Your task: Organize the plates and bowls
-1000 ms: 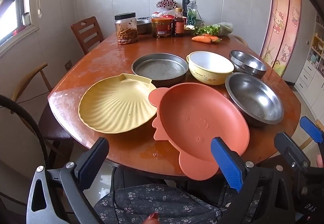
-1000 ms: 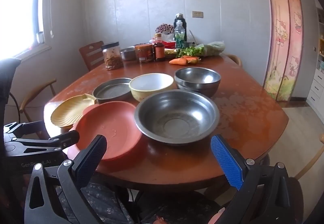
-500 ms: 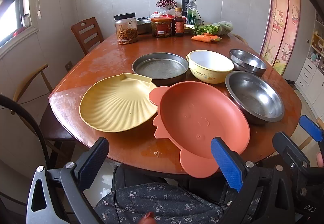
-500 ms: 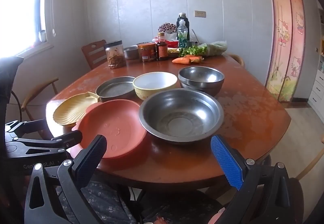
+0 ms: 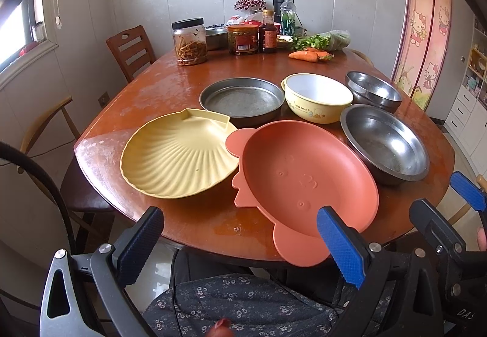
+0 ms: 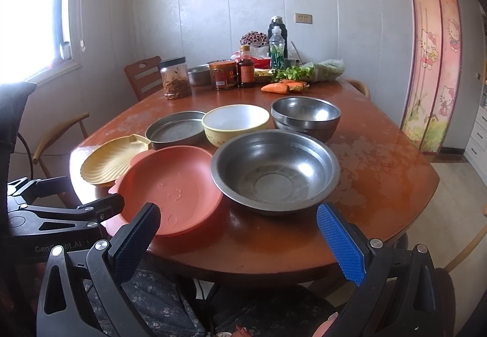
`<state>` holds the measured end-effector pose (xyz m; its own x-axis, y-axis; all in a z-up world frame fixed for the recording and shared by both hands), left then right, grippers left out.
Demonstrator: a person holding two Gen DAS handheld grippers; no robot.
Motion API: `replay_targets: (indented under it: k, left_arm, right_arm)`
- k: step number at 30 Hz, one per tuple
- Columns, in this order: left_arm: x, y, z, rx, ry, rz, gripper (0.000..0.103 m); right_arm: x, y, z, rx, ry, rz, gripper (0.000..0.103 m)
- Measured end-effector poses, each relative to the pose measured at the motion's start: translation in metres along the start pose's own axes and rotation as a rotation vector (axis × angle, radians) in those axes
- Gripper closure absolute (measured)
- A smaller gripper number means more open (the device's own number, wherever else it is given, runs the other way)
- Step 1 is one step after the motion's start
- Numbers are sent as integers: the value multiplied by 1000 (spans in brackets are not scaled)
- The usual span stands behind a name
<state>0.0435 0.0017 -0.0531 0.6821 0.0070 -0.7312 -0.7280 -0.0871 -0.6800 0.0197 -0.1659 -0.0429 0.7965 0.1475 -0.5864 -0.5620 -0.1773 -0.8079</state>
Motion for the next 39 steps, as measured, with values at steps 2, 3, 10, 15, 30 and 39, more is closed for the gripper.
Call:
replay_targets:
  k: [2,3,10,15,30,39]
  left_arm:
    - [0,0,0,0,-1,-2,2]
    - [0,0,0,0,-1,-2,2]
    - [0,0,0,1,-2,0,2]
    - [-1,0,1,0,-4,-1,2]
    - [-2,0,0,3,-2,-1,2]
    - [0,0,9,-17,-2,2,2]
  right_arm:
    - [0,0,0,1,-1,-1,0]
    - [0,0,0,1,-1,-1,0]
    - [0,0,0,2,-1,1,0]
    - [1,1,0,3,0,3,0]
    - [1,3,0,5,-2,9,0]
    - [2,1,-1,-3,-3,6,0]
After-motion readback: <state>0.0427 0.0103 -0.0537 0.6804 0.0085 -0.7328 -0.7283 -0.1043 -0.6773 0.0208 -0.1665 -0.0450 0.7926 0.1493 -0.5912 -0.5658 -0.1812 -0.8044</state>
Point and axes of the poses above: each gripper's, at about its wrist camera, not at the fingertips, and x roughly the way its jaws point, z to its left, y to its underside, the point moved 7 cm from there along x, roughly the way its jaws point, and after that the axes turned 6 degrees about -x, right-handed, at the moved point
